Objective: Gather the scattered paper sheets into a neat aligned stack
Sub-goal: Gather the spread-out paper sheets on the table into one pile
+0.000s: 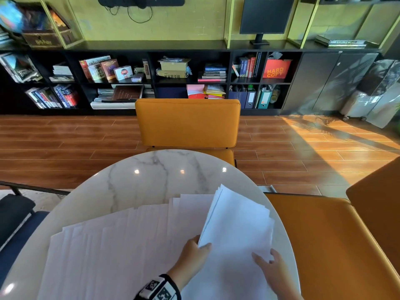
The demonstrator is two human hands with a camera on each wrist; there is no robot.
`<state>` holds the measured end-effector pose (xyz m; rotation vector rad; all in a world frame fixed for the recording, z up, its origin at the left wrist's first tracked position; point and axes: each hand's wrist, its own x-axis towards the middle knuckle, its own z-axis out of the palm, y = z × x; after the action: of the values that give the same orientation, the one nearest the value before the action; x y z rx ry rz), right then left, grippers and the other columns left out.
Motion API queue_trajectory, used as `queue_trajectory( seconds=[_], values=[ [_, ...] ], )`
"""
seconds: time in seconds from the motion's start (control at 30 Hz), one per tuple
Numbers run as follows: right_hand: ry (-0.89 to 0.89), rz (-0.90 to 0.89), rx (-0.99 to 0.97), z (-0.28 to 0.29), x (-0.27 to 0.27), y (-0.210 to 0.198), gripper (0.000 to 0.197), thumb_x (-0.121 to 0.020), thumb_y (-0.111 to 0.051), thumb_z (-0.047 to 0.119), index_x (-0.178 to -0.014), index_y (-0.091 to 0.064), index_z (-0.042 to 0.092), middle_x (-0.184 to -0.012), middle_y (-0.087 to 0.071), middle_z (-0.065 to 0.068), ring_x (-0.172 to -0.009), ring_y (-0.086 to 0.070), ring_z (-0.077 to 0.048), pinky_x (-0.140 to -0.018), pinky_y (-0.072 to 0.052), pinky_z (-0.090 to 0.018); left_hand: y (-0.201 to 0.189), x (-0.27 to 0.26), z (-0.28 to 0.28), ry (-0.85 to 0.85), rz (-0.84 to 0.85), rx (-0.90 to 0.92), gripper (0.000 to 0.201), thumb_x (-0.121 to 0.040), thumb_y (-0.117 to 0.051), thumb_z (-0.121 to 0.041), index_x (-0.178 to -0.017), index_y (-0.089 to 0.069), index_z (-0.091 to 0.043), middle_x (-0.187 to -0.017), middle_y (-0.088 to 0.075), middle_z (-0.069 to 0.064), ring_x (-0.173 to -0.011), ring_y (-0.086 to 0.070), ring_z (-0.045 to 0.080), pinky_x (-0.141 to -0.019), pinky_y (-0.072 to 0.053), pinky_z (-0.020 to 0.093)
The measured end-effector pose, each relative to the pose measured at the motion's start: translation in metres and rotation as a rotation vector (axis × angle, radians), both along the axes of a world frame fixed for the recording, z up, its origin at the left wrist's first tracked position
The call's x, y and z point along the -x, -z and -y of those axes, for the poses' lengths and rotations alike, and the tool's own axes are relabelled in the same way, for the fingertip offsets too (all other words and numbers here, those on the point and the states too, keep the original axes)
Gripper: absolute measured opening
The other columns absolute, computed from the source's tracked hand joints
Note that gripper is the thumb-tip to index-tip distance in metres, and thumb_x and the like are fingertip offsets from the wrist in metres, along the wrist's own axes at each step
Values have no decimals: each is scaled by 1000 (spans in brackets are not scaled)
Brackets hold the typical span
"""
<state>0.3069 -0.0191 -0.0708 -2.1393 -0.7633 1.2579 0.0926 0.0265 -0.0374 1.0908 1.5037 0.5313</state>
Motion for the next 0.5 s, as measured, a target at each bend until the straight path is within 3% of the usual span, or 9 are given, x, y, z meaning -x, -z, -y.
queue_trajectory(
  seconds=[0.1, 0.17, 0.23, 0.3, 0.37, 0.43, 0.5],
  values=[
    [31, -37, -75, 4, -2, -2, 46, -77, -74, 30, -109, -60, 1, -90, -65, -12, -88, -61, -31, -73, -48, -37, -3, 12, 1, -13, 96, 78, 9, -88, -61, -21, -94, -66, -25, -89, -72, -8, -83, -68, 13, -73, -51, 22],
    [55, -41, -153, 6, 1, -4, 40, -73, -73, 32, -99, -62, 3, -83, -65, -11, -86, -61, -31, -66, -46, -36, -5, 17, 3, 6, 112, 107, 11, -85, -63, -25, -95, -67, -28, -94, -73, -9, -92, -69, 13, -86, -53, 29],
    [93, -62, -202, 7, 5, -2, 53, -67, -69, 33, -109, -60, 2, -97, -67, -16, -95, -62, -34, -80, -51, -44, -3, 20, 4, 10, 135, 101, 18, -81, -62, -24, -98, -66, -29, -94, -74, -11, -93, -69, 12, -86, -54, 27],
    [99, -46, -190, 5, 6, 7, 68, -64, -68, 32, -122, -53, 0, -115, -63, -22, -108, -60, -39, -94, -49, -53, -2, 21, 6, 24, 111, 51, 16, -85, -58, -17, -96, -62, -29, -85, -69, -13, -82, -65, 7, -71, -50, 16],
    [76, -2, -155, -1, 8, 13, 67, -76, -69, 26, -132, -45, 0, -131, -55, -23, -118, -54, -39, -102, -43, -55, 1, 25, 6, -21, 28, -39, 13, -88, -53, -13, -81, -56, -22, -73, -57, -8, -66, -53, 7, -61, -42, 19],
    [35, 76, -133, -7, 11, 7, 55, -86, -63, 17, -133, -42, -2, -133, -53, -22, -120, -52, -39, -105, -40, -49, 9, 35, 6, -107, -117, -122, 14, -87, -53, -11, -77, -56, -19, -73, -55, -5, -64, -48, 7, -62, -37, 19],
    [10, 120, -110, -15, 9, 6, 43, -88, -58, 11, -128, -46, -2, -127, -56, -22, -115, -53, -39, -98, -42, -42, 14, 46, 5, -227, -222, -151, 18, -85, -55, -8, -99, -66, -12, -99, -65, -1, -87, -58, 9, -77, -44, 19]
  ],
)
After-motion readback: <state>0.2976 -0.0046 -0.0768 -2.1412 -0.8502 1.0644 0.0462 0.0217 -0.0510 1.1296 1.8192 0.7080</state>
